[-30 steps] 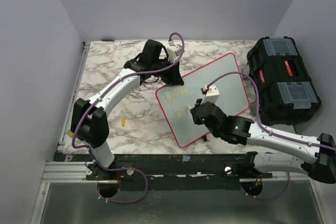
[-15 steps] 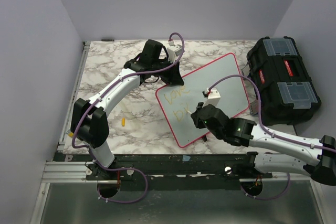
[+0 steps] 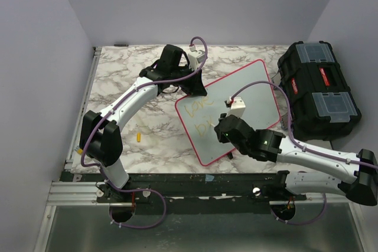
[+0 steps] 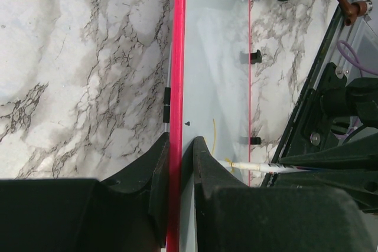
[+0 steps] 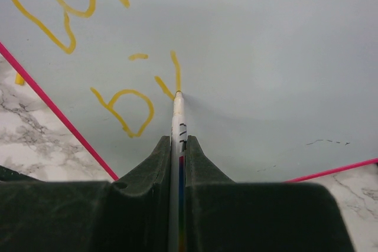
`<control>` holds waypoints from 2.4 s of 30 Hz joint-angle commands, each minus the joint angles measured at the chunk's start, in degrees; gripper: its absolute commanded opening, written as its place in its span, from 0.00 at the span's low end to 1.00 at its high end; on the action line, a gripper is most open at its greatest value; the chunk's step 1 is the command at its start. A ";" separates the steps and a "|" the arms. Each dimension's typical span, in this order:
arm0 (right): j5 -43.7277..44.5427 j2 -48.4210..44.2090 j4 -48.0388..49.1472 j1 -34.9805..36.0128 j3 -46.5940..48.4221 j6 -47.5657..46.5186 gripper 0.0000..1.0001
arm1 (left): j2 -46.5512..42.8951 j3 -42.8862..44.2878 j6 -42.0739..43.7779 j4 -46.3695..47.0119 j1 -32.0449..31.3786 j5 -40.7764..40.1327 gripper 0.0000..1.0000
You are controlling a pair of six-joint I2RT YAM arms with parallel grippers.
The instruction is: Write a sentence on the whiteboard
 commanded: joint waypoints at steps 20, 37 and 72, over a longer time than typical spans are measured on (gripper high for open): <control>8.59 4.10 -0.56 -0.69 3.68 -2.36 0.01 | -0.05 0.27 4.22 -0.74 -1.46 -1.87 0.00; 2.36 -0.20 -2.77 -0.69 -2.94 1.63 0.01 | -0.43 0.17 4.22 -0.74 -1.49 -1.85 0.00; -14.63 -12.15 2.24 -20.08 -2.39 -6.88 0.01 | -0.76 -0.96 4.30 -0.11 -1.46 -1.67 0.00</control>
